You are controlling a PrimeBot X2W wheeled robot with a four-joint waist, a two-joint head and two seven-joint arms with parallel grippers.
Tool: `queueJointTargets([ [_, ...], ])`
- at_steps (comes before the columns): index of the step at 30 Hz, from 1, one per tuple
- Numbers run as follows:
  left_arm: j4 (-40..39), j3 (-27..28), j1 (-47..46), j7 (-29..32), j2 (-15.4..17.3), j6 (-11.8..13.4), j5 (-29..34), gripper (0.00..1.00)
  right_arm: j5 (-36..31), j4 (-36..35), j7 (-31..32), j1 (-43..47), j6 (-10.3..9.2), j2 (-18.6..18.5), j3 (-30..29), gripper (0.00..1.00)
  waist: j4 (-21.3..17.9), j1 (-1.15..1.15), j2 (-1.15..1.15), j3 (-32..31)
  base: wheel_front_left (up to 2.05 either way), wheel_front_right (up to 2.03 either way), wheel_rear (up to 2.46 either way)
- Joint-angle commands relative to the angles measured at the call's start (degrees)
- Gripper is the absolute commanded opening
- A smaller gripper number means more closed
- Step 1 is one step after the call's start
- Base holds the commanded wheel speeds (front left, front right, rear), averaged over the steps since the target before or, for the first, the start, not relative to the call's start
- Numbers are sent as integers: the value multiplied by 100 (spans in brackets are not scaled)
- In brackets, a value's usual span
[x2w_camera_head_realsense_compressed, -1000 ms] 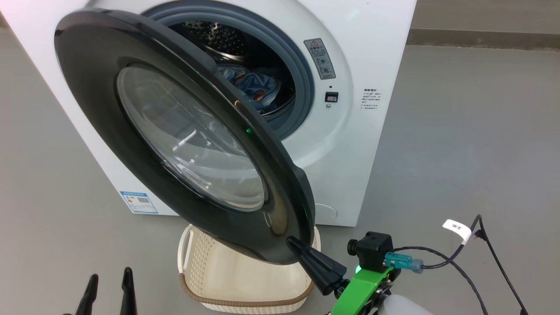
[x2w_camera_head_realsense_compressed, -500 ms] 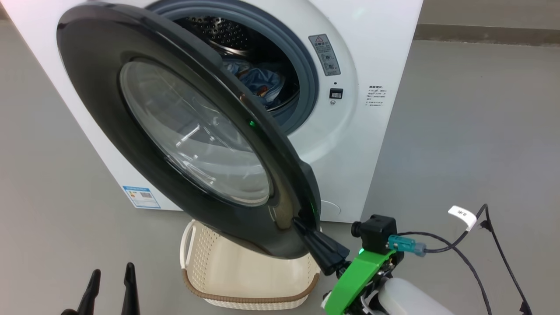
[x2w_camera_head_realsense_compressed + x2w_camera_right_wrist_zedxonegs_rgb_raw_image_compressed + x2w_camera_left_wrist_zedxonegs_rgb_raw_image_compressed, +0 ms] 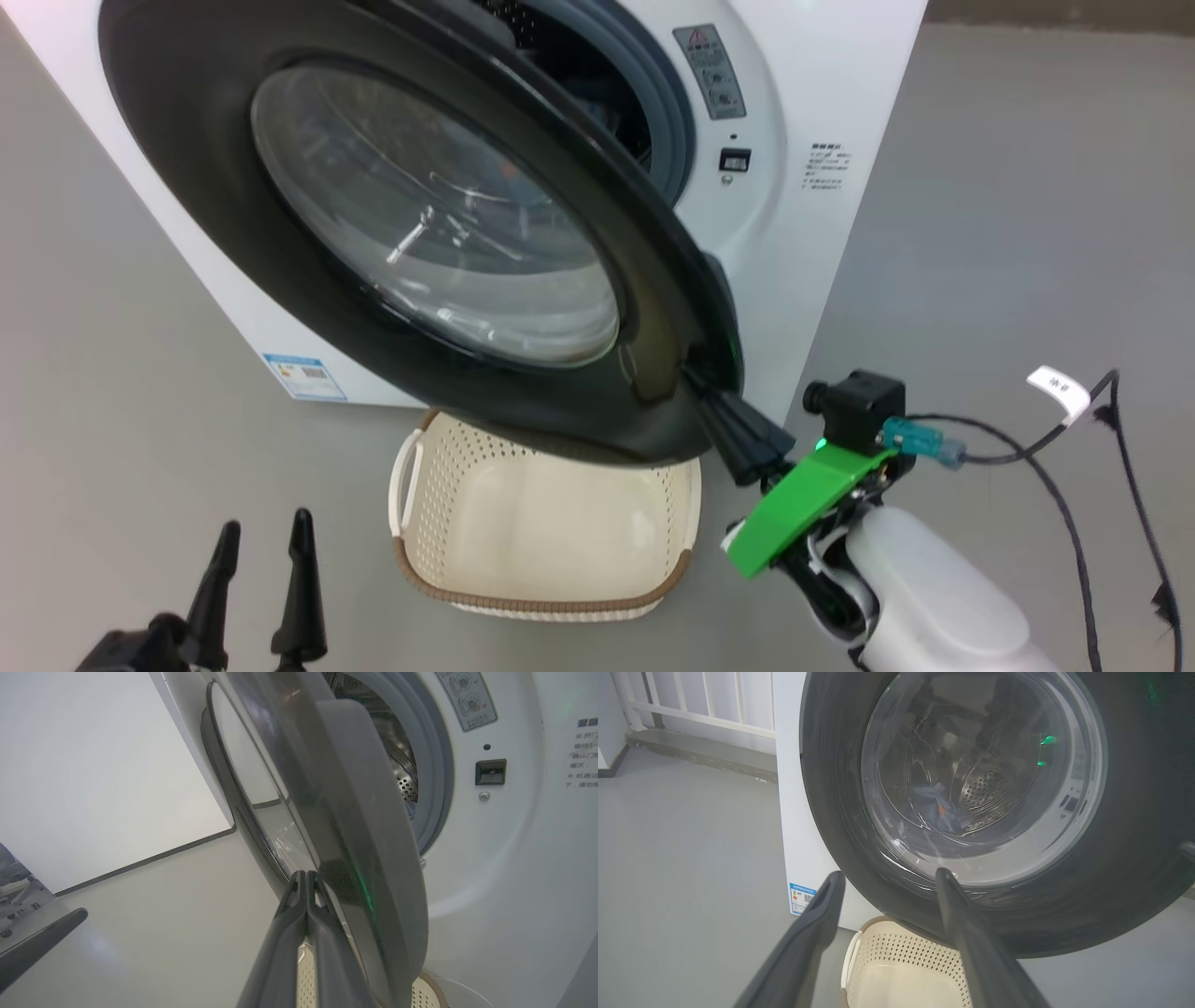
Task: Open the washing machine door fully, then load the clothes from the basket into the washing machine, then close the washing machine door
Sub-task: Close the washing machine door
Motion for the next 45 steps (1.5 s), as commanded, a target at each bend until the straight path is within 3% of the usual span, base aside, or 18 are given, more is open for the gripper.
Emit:
queueJointTargets([
  [1, -197, 155, -324, -38, 34, -9, -33, 100, -119, -88, -34, -282, 35, 45, -69, 0, 48, 0, 0, 248, 0, 0, 0],
  [11, -355, 36, -757, -38, 3, -9, -115, 100, -352, 91, -34, -937, 35, -39, -737, 0, 206, 0, 0, 808, 0, 0, 0],
  [35, -530, -298, -1130, -38, -1, -9, -423, 100, -553, 547, -34, -1936, 35, 28, -2065, 0, 646, 0, 0, 1397, 0, 0, 0],
  [45, -430, -291, -1088, -38, -1, -9, -364, 100, -570, 530, -34, -1732, 35, 98, -1849, 0, 567, 0, 0, 1264, 0, 0, 0],
])
